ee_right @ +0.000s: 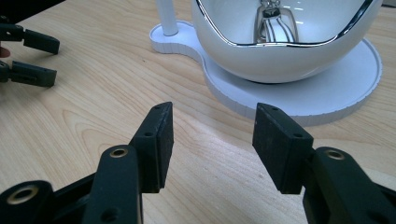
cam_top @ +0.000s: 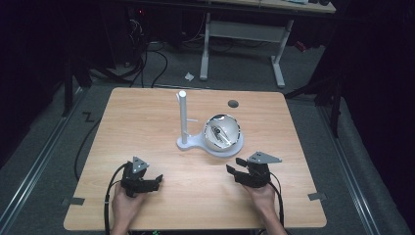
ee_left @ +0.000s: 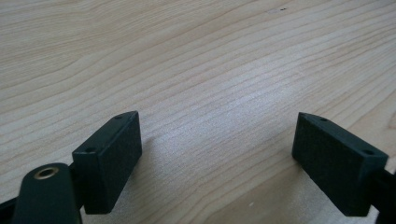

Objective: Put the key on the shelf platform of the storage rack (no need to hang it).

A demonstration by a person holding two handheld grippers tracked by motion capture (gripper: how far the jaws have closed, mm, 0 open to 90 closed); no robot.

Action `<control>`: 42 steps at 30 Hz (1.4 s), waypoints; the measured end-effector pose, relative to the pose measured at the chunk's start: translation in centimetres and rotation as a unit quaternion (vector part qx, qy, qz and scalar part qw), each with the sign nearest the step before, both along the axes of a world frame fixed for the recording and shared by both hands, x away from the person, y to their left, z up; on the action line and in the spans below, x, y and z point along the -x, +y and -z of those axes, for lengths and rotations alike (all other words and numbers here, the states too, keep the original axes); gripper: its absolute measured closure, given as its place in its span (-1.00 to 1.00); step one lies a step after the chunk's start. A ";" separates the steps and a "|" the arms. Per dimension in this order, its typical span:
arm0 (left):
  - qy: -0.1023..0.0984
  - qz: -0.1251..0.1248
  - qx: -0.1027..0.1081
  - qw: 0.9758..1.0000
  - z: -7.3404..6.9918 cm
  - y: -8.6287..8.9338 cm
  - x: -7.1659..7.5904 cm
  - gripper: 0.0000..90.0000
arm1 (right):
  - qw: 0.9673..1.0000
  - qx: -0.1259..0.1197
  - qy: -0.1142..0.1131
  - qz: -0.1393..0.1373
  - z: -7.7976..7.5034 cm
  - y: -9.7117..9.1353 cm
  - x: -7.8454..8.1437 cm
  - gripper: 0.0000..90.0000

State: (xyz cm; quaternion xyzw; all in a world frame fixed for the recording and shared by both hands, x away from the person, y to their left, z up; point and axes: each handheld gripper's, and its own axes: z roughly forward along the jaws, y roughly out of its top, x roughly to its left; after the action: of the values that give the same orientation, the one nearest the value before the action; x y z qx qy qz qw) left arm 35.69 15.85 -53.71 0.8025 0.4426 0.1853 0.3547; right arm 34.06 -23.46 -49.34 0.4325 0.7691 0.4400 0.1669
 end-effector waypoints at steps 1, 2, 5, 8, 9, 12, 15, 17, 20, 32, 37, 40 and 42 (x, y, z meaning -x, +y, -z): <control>0.000 0.000 0.000 1.000 0.0 0.0 0.0 -0.64 | 1.000 0.001 0.000 0.001 0.1 0.1 0.0 0.08; 0.000 0.000 0.000 1.000 0.0 0.0 0.0 -0.64 | 1.000 0.002 0.003 0.004 0.2 0.1 0.0 0.09; 0.000 0.001 0.000 1.000 0.0 0.0 0.0 -0.64 | 1.000 0.002 0.006 0.005 0.7 0.3 -0.1 0.10; 0.001 0.001 0.000 1.000 0.0 0.0 0.0 -0.64 | 1.000 0.006 0.013 0.005 1.1 0.4 -0.2 0.11; 0.001 0.001 0.000 1.000 0.0 0.0 0.0 -0.64 | 1.000 0.006 0.015 0.006 1.3 0.5 -0.2 0.11; 0.001 0.001 0.000 1.000 0.0 0.0 0.0 -0.64 | 1.000 0.014 0.018 0.007 1.6 0.6 -0.2 0.10; 0.001 0.001 0.000 1.000 0.0 0.0 0.0 -0.64 | 1.000 0.018 0.022 0.011 1.8 0.6 -0.3 0.10; 0.001 0.001 0.000 1.000 0.0 0.0 0.0 -0.64 | 0.999 0.020 0.024 0.012 1.9 0.5 -0.3 0.09; 0.001 0.001 0.000 1.000 0.0 0.0 0.0 -0.64 | 0.999 0.026 0.027 0.015 2.2 0.5 -0.3 0.09; 0.001 0.001 0.000 1.000 0.0 0.0 0.1 -0.64 | 0.998 0.047 0.034 0.012 2.9 0.9 -0.5 0.08; 0.001 0.001 0.000 1.000 0.0 0.0 0.1 -0.64 | 0.998 0.047 0.034 0.013 3.1 1.0 -0.6 0.07; 0.001 0.001 0.000 1.000 0.0 0.0 0.1 -0.64 | 0.998 0.051 0.037 0.014 3.2 1.1 -0.6 0.07; 0.001 0.000 0.000 1.000 0.0 0.0 0.1 -0.64 | 0.998 0.058 0.038 0.014 3.3 1.2 -0.7 0.06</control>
State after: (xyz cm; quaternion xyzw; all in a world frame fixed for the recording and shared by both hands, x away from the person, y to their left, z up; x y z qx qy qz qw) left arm 35.64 15.83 -53.70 0.8030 0.4426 0.1845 0.3539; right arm 34.71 -22.23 -52.65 0.4491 0.7929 0.3758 0.1685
